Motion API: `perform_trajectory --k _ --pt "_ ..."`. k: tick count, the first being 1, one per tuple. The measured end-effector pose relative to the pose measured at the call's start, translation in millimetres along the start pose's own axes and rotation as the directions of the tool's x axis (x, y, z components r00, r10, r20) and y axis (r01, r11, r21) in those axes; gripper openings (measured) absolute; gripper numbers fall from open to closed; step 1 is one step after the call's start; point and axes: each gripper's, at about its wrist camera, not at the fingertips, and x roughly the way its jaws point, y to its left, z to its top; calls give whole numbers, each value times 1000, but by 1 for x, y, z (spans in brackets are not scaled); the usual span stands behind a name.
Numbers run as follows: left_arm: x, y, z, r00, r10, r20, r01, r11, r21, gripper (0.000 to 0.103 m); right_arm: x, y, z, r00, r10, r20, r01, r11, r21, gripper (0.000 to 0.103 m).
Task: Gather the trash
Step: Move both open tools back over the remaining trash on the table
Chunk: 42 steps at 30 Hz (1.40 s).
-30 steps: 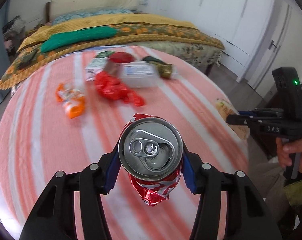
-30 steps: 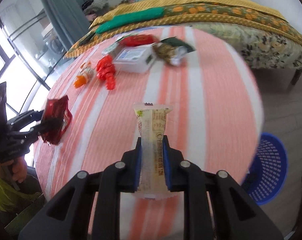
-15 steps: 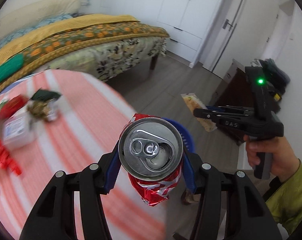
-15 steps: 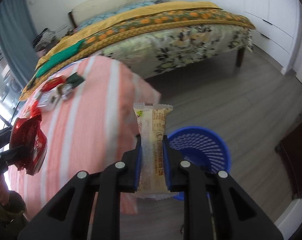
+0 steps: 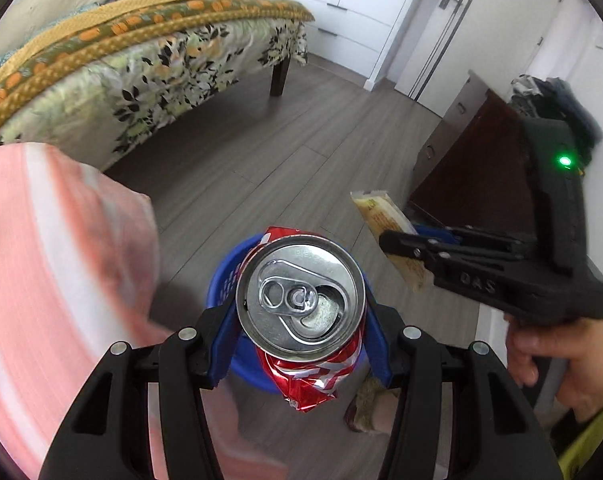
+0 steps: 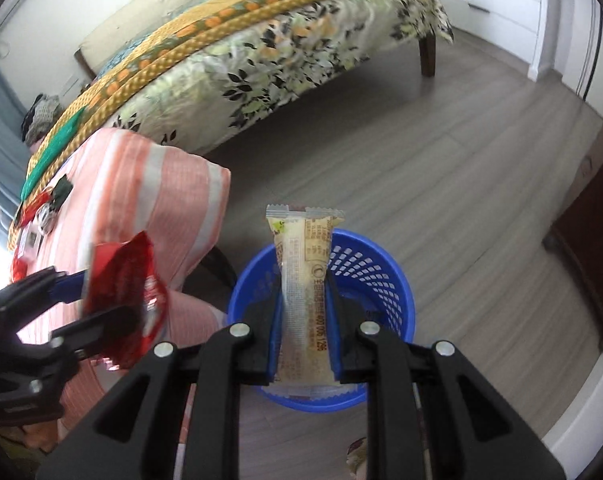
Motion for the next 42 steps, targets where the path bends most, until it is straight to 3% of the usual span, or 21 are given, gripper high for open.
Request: perform_trajectory --k 3,4,5,7,9,14,17,21,27,31,34,36,42 --pt "25 -2 5 1000 4 3 -4 1000 -9 58 9 -14 0 1000 20 -13 -20 999 26 27" --pt "32 -2 6 1000 11 5 -11 1000 -17 70 11 -18 0 1000 22 -14 -22 999 38 46" --pt "37 -1 7 1000 19 7 -19 999 -27 78 12 -21 1 1000 22 -14 -22 998 50 50" --pt "41 0 8 999 36 11 -36 998 -42 81 10 -27 1 1000 19 -6 -18 997 69 50" --pt "32 -2 6 998 50 27 -49 998 -41 85 0 -28 3 1000 -3 26 1 998 65 58" --pt "-20 -10 -2 987 94 131 -95 995 5 97 -22 -20 5 990 -96 106 90 994 58 90" --pt "-54 -7 -19 977 133 168 -138 990 20 98 -34 -2 0 975 -149 165 148 989 19 91" --pt "-92 18 -64 968 200 150 -202 979 -3 98 -40 35 -7 961 -155 230 171 984 -47 92" --pt "-145 89 -148 925 373 80 -360 922 -141 98 -45 132 -44 951 -59 303 137 960 -243 92" --pt "-184 133 -195 881 471 47 -450 864 -226 98 -41 207 -82 966 78 248 21 927 -375 92" --pt "-205 163 -219 840 542 4 -521 809 -271 98 -31 258 -100 973 131 189 -31 888 -459 93" --pt "-215 184 -233 825 565 -20 -542 781 -310 98 -24 285 -106 976 145 161 -47 868 -494 93" --pt "-244 230 -264 834 550 -25 -506 748 -429 98 22 355 -95 991 118 71 -61 838 -542 93"
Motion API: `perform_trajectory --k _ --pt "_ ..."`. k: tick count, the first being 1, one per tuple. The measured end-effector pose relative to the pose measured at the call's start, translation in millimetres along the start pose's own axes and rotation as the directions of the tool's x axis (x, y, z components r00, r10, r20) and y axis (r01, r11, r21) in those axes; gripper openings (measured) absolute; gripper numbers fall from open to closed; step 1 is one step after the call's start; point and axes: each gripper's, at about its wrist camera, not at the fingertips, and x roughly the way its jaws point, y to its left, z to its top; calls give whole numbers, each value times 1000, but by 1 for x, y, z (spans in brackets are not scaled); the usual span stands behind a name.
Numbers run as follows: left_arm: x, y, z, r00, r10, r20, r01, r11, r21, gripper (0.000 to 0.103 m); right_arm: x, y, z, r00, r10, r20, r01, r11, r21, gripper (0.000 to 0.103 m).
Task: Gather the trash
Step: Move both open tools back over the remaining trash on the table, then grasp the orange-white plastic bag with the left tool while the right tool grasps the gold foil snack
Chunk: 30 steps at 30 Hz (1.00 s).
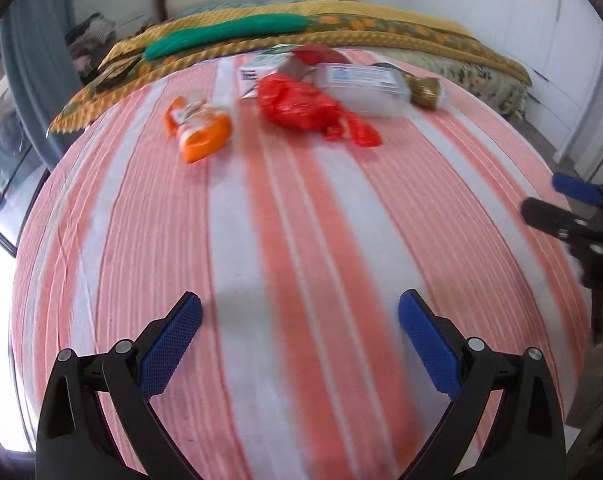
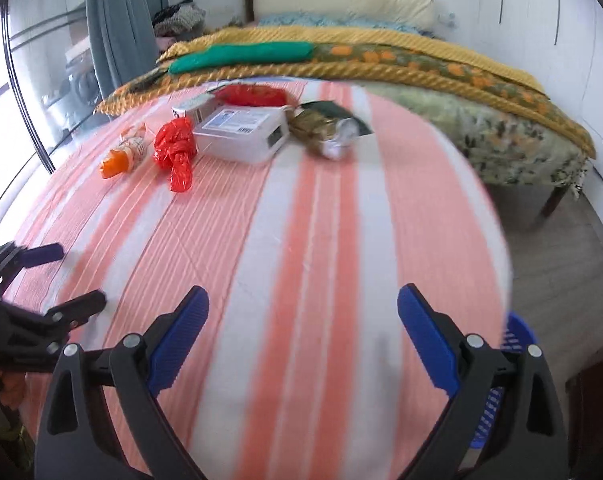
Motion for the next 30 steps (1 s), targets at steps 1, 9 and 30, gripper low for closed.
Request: perform_trajectory --k 1,9,30 --pt "0 4 0 1000 3 3 -3 1000 -3 98 12 5 6 1000 -2 -16 2 1000 1 93" --pt "2 21 7 1000 -13 4 13 999 32 98 40 16 9 997 2 -77 -2 1000 2 98" --pt "75 90 120 999 -41 6 41 998 -37 43 40 17 11 997 -5 -79 5 1000 -2 98"
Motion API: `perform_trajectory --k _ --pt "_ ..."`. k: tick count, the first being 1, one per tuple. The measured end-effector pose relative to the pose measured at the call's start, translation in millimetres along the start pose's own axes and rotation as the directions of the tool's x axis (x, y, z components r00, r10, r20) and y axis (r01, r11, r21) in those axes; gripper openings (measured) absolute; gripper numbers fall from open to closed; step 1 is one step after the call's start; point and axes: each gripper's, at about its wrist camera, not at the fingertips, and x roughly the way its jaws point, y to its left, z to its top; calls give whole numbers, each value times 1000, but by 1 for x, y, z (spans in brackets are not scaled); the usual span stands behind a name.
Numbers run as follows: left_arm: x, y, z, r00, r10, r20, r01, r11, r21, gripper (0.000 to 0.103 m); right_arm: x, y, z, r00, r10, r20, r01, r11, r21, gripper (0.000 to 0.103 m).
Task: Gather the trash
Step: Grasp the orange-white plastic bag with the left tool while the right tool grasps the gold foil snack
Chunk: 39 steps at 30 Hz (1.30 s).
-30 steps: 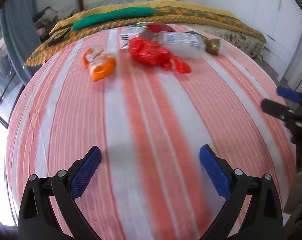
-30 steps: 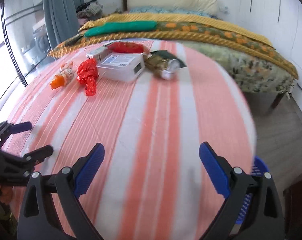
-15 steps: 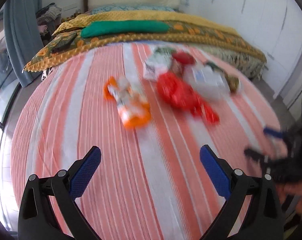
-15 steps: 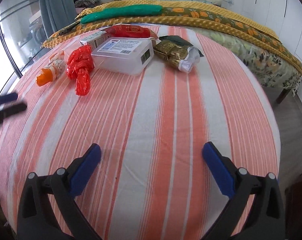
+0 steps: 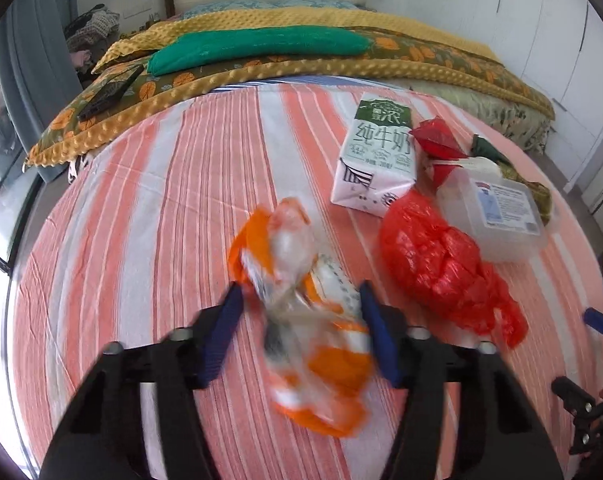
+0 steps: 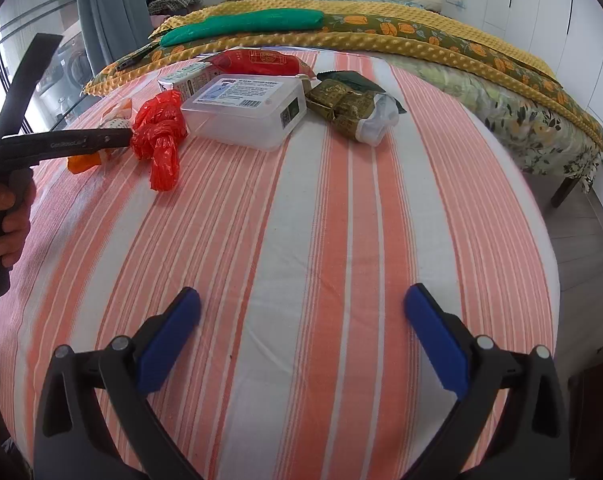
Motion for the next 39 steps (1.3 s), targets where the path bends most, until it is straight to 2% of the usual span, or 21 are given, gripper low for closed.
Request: perform_trajectory --k 3,9,11,12,13,14,15,19,23,26,30,33,36,39 --pt "-20 0 -20 1000 -20 3 20 1000 20 44 0 0 0 1000 0 0 0 1000 0 98" --pt "-62 -11 -81 994 -103 -31 105 992 70 44 0 0 0 1000 0 0 0 1000 0 98" --pt "-69 -14 -91 992 -126 -30 128 989 68 45 0 0 0 1000 0 0 0 1000 0 98" --pt "-71 -16 -95 992 -127 -24 128 989 68 47 0 0 0 1000 0 0 0 1000 0 98" --pt "-72 -18 -96 992 -122 -16 123 990 68 58 0 0 0 1000 0 0 0 1000 0 98" --pt "-71 -18 -97 994 -113 -5 113 991 68 74 0 0 0 1000 0 0 0 1000 0 98" --pt "-70 -18 -97 995 -96 9 95 993 65 78 0 0 0 1000 -1 0 1 1000 0 98" --pt "-58 -14 -92 998 -65 3 65 997 44 83 0 0 -1 1000 2 0 -2 1000 1 98" --pt "-53 -21 -93 1000 9 14 -10 995 101 92 -1 -2 0 1000 18 5 -18 1000 7 98" --pt "-50 -15 -92 1000 -10 1 10 997 77 97 -4 -13 3 998 64 19 -64 998 26 98" --pt "-48 -16 -91 1000 -3 -2 3 996 84 98 -1 -40 35 998 35 48 -38 997 73 98" --pt "-48 -16 -91 1000 -4 -2 4 997 83 98 17 -46 75 1000 14 16 -14 1000 -16 98" --pt "-48 -16 -91 1000 -4 -2 4 997 82 98 41 -37 106 1000 -20 -4 20 985 -170 95" --pt "-48 -16 -91 1000 -4 -2 4 997 83 99 55 -31 120 999 -30 10 32 964 -266 94"
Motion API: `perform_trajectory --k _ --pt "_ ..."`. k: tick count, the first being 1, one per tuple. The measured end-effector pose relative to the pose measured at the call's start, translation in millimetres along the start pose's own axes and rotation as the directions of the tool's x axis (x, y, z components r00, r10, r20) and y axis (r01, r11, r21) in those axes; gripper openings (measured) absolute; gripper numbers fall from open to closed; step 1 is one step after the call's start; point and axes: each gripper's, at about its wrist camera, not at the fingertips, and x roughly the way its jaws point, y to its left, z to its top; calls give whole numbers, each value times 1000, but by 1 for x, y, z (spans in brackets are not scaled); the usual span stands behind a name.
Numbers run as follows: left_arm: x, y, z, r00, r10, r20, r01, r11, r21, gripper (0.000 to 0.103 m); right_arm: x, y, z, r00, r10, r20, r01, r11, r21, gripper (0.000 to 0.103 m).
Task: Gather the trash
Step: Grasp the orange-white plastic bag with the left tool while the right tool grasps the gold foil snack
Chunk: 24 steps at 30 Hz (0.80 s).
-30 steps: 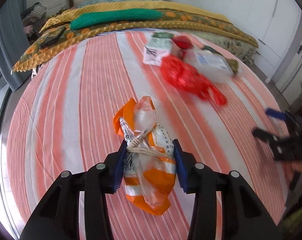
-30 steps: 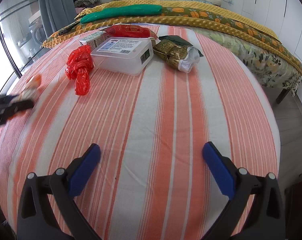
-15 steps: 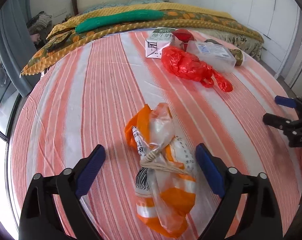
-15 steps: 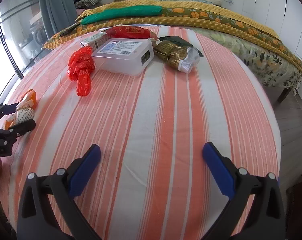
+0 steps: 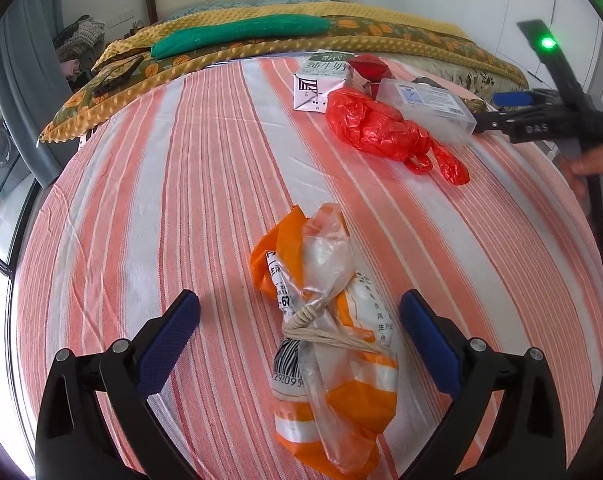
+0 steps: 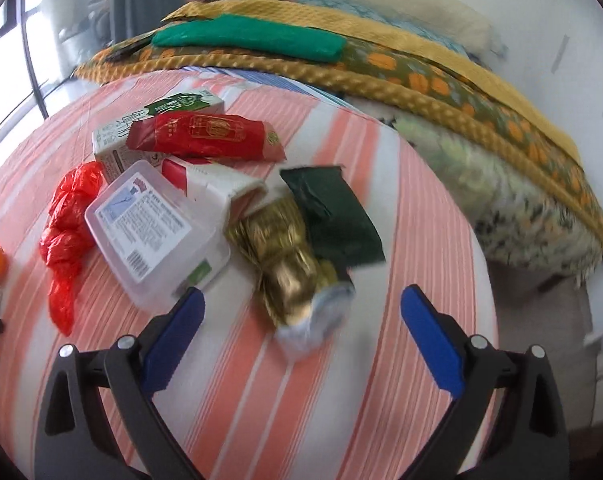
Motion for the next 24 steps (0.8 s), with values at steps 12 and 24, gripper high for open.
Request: perform_trajectory --k 12,24 --pt "0 0 0 1000 0 0 0 1000 0 99 -51 -4 -73 997 64 -46 -43 930 365 48" --pt "0 0 0 1000 0 0 0 1000 -1 99 -70 102 -107 995 94 43 -102 955 279 88"
